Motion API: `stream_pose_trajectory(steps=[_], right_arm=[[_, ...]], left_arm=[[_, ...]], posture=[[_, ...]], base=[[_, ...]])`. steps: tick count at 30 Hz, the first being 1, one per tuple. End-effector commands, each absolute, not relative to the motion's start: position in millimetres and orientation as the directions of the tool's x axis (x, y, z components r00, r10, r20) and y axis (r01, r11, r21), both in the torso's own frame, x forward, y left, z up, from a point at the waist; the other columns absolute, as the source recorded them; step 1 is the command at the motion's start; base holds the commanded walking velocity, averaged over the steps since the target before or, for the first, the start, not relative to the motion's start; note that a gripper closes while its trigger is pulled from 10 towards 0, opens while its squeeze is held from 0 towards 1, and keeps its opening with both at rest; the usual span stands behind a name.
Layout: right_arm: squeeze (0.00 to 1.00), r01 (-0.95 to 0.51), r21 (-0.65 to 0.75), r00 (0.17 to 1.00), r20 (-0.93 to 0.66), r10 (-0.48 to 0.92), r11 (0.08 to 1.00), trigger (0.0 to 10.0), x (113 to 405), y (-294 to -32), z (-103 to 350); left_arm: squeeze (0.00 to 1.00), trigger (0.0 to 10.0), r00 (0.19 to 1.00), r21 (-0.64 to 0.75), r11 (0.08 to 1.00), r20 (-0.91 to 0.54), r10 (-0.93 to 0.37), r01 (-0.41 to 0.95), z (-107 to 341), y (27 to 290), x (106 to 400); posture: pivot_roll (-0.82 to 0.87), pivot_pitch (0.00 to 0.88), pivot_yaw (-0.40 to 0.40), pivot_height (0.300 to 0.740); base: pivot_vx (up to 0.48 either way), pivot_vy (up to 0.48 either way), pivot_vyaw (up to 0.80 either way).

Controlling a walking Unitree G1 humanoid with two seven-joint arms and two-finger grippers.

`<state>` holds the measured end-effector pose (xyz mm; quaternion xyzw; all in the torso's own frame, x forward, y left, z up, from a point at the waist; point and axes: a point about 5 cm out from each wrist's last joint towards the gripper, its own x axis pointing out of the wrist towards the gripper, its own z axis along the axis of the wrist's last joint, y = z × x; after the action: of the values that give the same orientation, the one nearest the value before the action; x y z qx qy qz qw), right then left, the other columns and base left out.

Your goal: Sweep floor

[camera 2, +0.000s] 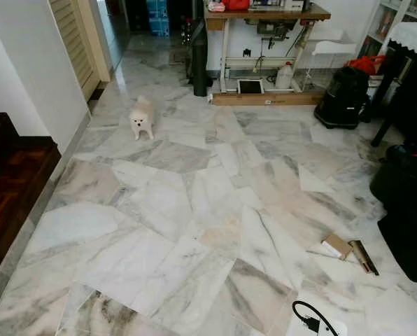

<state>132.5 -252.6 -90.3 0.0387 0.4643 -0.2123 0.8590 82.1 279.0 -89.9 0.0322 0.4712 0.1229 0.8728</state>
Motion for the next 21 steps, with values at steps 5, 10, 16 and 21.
stream_pose_trajectory(steps=[5, 10, 16, 21], right_arm=[[0.0, -0.044, 0.101, 0.695, -0.711, 0.103, 0.994, 10.0, 235.8, -229.6, -42.6], [0.0, -0.044, 0.101, 0.695, -0.711, 0.103, 0.994, 10.0, 235.8, -229.6, -42.6], [0.0, -0.044, 0.101, 0.695, -0.711, 0.103, 0.994, 10.0, 235.8, -229.6, -42.6], [0.0, -0.044, 0.101, 0.695, -0.711, 0.103, 0.994, 10.0, 235.8, -229.6, -42.6]], left_arm=[[0.0, 10.0, 0.597, -0.02, 0.976, -0.793, 0.116, -0.216, -90.5, 233.2, 137.5], [0.0, 10.0, 0.597, -0.02, 0.976, -0.793, 0.116, -0.216, -90.5, 233.2, 137.5], [0.0, 10.0, 0.597, -0.02, 0.976, -0.793, 0.116, -0.216, -90.5, 233.2, 137.5], [0.0, 10.0, 0.597, -0.02, 0.976, -0.793, 0.116, -0.216, -90.5, 233.2, 137.5]], posture=[[-0.06, 0.15, -0.05, 0.74], [-0.06, 0.15, -0.05, 0.74], [-0.06, 0.15, -0.05, 0.74], [-0.06, 0.15, -0.05, 0.74]], base=[[0.0, 0.0, 0.0], [0.0, 0.0, 0.0], [0.0, 0.0, 0.0], [0.0, 0.0, 0.0]])
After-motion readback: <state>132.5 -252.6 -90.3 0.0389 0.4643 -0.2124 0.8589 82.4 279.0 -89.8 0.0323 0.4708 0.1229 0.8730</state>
